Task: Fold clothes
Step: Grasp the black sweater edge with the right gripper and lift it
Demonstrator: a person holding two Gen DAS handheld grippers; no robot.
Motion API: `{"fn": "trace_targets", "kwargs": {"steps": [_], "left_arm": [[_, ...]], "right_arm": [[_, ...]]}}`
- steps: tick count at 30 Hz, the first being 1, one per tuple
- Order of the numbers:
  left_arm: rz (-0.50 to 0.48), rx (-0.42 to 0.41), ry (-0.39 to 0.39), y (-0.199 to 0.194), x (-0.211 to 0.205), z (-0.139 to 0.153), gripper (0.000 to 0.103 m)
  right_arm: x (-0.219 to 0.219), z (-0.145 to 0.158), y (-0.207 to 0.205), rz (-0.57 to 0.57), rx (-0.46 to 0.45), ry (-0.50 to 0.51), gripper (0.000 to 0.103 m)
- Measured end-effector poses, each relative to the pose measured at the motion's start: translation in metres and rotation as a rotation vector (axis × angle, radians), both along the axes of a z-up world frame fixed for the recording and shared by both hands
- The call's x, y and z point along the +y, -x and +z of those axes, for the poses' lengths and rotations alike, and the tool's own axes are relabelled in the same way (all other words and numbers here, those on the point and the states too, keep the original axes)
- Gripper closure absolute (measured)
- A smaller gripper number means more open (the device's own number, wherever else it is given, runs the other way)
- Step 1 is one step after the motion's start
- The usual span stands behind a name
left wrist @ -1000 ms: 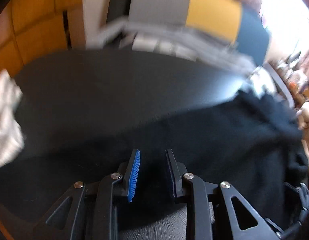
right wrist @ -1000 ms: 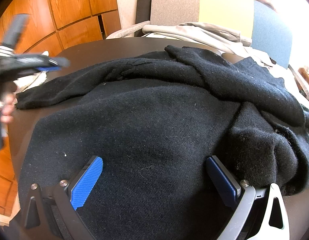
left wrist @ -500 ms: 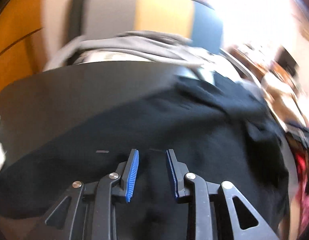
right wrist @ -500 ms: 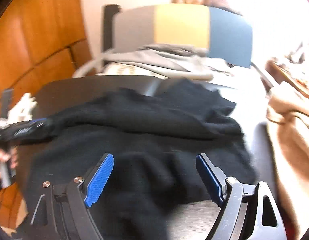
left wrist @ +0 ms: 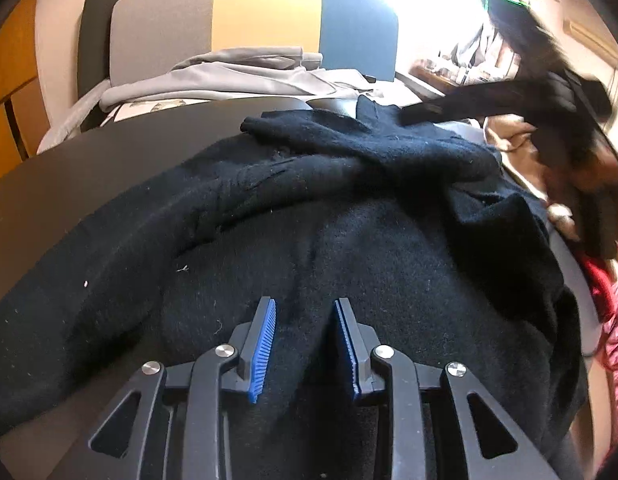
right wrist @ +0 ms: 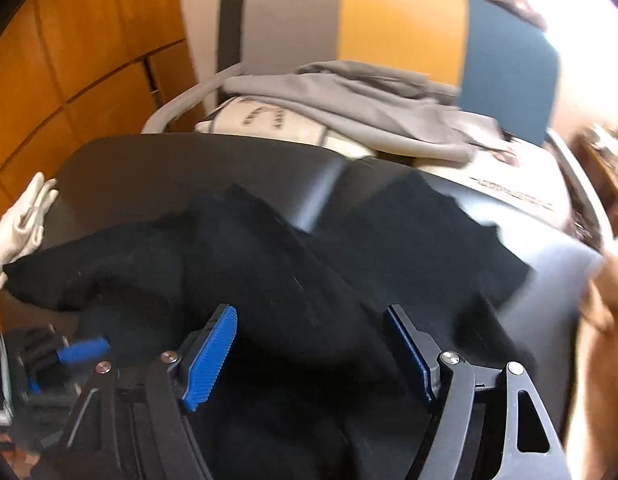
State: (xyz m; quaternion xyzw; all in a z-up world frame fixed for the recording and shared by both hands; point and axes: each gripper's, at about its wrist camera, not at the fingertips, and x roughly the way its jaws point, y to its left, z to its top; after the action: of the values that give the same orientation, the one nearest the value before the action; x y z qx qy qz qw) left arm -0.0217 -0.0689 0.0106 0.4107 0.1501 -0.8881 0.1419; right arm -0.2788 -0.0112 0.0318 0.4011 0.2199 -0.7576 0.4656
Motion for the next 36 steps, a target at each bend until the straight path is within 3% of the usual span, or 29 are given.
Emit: {"fn": "trace_targets", "kwargs": {"steps": [5, 7, 9, 10, 12, 14, 16, 24, 28, 30, 34, 36], "left_arm": [[0.011, 0.023, -0.028, -0.001, -0.003, -0.006, 0.073], [0.012, 0.031, -0.043, -0.002, -0.004, -0.007, 0.073], [0.013, 0.044, -0.071, -0.005, -0.007, -0.008, 0.073], [0.014, 0.053, -0.088, -0.005, -0.009, -0.009, 0.073], [0.016, 0.06, -0.103, -0.005, -0.011, -0.01, 0.073], [0.018, 0.063, -0.109, -0.006, -0.01, -0.011, 0.073], [0.018, 0.058, -0.096, -0.006, -0.007, -0.01, 0.073], [0.027, 0.054, -0.082, -0.006, -0.002, -0.01, 0.073], [0.035, 0.047, -0.064, -0.007, 0.001, -0.01, 0.073], [0.037, 0.044, -0.056, -0.007, 0.003, -0.01, 0.073], [0.038, 0.042, -0.05, -0.007, 0.002, -0.008, 0.073], [0.038, 0.046, -0.058, -0.007, 0.001, -0.008, 0.073]], "right_arm": [[-0.07, -0.014, 0.014, 0.06, -0.043, -0.082, 0.026], [-0.092, -0.023, 0.015, 0.075, -0.015, -0.144, 0.026], [-0.111, -0.032, 0.013, 0.089, 0.023, -0.213, 0.033], [-0.117, -0.036, 0.012, 0.094, 0.025, -0.235, 0.045], [-0.123, -0.037, 0.012, 0.1, 0.015, -0.24, 0.053], [-0.124, -0.033, 0.008, 0.098, 0.041, -0.245, 0.095], [-0.119, -0.027, 0.005, 0.101, 0.067, -0.245, 0.098], [-0.066, 0.019, 0.004, 0.018, 0.13, -0.143, 0.1], [-0.044, 0.033, 0.027, -0.03, 0.027, -0.075, 0.098], [-0.04, 0.036, 0.037, -0.064, 0.017, -0.041, 0.098], [-0.04, 0.031, 0.039, -0.028, -0.035, -0.039, 0.099], [-0.044, 0.025, 0.034, -0.005, -0.021, -0.053, 0.088]]}}
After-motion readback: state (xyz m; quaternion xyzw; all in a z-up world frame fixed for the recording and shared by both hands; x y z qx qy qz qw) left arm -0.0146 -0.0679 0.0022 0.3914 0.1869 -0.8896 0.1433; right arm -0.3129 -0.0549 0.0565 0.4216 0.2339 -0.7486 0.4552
